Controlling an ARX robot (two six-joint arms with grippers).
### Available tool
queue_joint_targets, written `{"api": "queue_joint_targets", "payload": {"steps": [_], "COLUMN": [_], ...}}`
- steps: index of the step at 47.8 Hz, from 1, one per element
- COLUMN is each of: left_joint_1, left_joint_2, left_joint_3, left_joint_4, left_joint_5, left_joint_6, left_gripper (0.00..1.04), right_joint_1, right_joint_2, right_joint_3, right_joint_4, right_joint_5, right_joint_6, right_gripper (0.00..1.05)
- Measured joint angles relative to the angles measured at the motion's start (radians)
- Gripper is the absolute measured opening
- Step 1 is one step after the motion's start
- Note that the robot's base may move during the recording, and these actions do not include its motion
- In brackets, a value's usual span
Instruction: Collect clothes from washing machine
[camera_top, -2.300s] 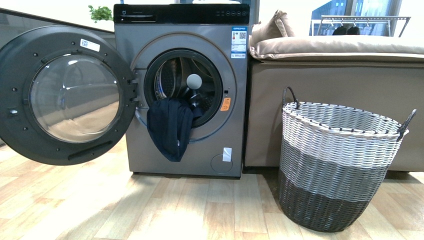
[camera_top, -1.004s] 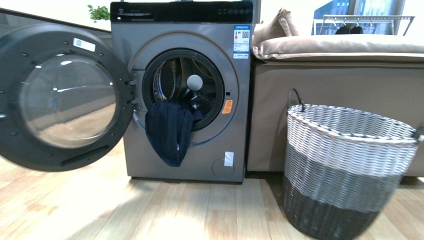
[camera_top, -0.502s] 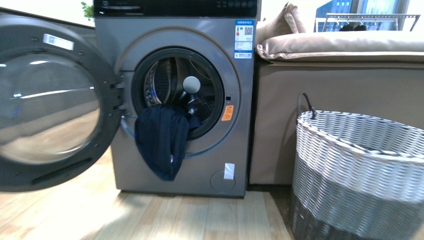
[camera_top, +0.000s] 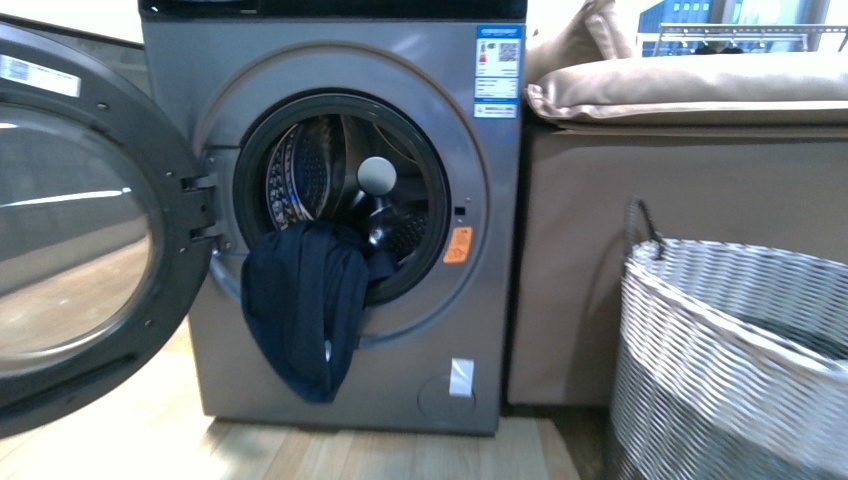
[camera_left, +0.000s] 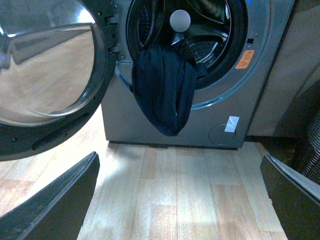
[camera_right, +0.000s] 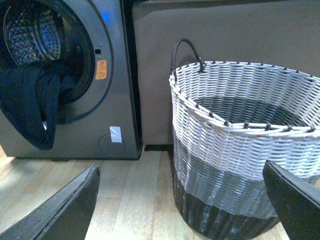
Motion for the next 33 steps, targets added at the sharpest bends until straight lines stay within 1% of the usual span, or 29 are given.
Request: {"api": "queue_joint_targets", "payload": {"steps": [33], "left_joint_1": [0.000], "left_joint_2": [0.000], "left_joint_3": [0.000], "left_joint_4": [0.000], "left_joint_5": [0.002], "left_joint_6": [0.000], "left_gripper": [0.98], "right_joint_1": [0.000], "right_joint_2": [0.002], "right_joint_3": [0.000], "right_joint_4": [0.000], "right_joint_5": [0.001], "right_joint_6": [0.000], "right_gripper": [0.97]}}
